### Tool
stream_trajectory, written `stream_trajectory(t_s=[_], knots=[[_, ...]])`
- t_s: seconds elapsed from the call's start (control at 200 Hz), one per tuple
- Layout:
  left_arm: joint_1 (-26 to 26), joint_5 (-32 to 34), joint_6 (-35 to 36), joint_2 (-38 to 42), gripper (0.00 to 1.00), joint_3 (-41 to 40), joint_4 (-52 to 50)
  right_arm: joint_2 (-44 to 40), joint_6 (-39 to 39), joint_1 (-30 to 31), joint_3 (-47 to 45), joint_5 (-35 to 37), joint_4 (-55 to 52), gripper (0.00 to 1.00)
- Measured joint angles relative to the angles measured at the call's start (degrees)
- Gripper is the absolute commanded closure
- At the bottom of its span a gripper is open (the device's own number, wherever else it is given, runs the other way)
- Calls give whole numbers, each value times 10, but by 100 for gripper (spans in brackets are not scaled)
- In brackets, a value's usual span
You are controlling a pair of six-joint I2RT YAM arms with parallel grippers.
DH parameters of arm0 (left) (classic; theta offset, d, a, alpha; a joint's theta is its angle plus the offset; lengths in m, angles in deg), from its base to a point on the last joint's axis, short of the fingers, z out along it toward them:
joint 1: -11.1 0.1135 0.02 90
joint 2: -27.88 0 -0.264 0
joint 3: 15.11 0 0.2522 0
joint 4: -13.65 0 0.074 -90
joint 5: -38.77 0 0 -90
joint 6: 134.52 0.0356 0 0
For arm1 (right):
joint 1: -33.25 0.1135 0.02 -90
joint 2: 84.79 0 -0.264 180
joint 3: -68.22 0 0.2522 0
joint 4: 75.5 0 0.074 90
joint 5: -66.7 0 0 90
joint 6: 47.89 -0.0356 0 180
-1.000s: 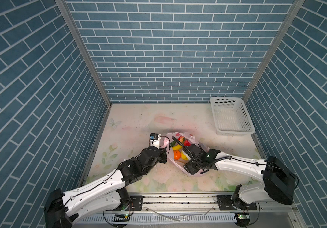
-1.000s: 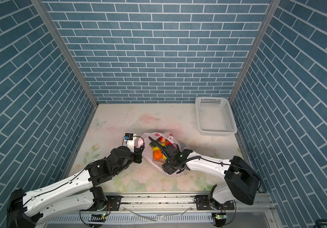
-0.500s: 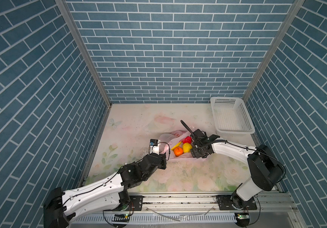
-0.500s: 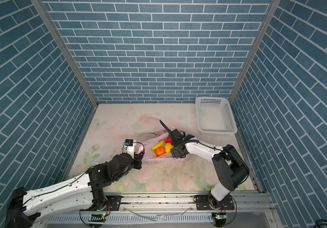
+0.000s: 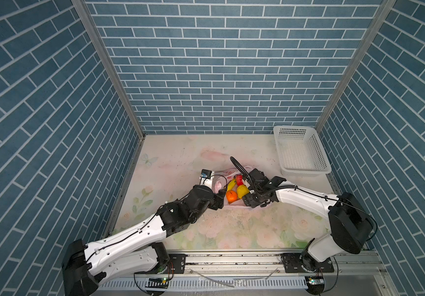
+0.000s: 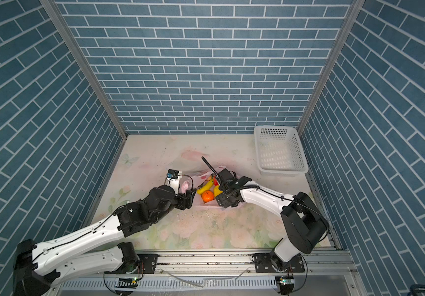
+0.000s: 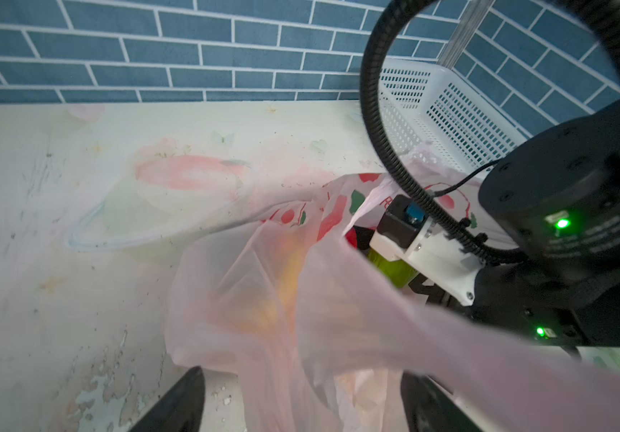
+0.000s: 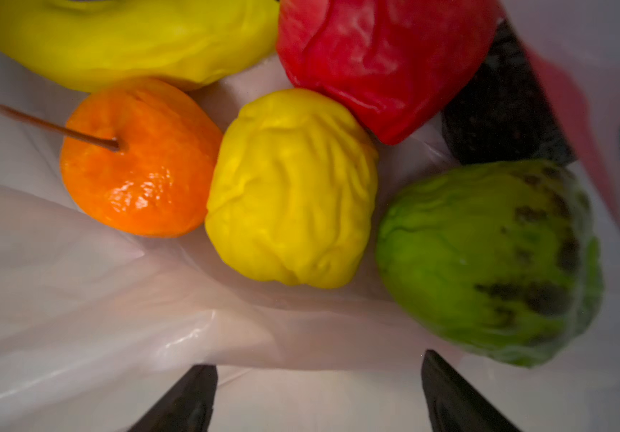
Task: Untie the knot of the plastic bag and take out the fruit
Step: Pick up the fruit from the plastic bag.
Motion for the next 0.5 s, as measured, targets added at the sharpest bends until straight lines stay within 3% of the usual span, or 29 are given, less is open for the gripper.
stream_trajectory(t_s=[0.09, 0.2, 0.255, 0.365, 0.44, 0.5], knots=[[30, -37, 28, -36, 10, 28, -4, 0, 0, 0, 0, 0, 2, 15], [48, -68, 61, -94, 21, 55, -12, 0, 0, 2, 0, 1, 5, 15], [53, -77, 71, -121, 31, 64, -15, -1, 0, 2, 0, 1, 6, 15], [59, -82, 97, -154, 65, 73, -21, -6, 0, 6, -3, 2, 11, 15], [63, -70, 106, -160, 79, 74, -19, -13, -1, 9, -10, 2, 17, 15], [64, -53, 114, -159, 84, 74, -14, -19, -2, 12, -18, 3, 22, 15]])
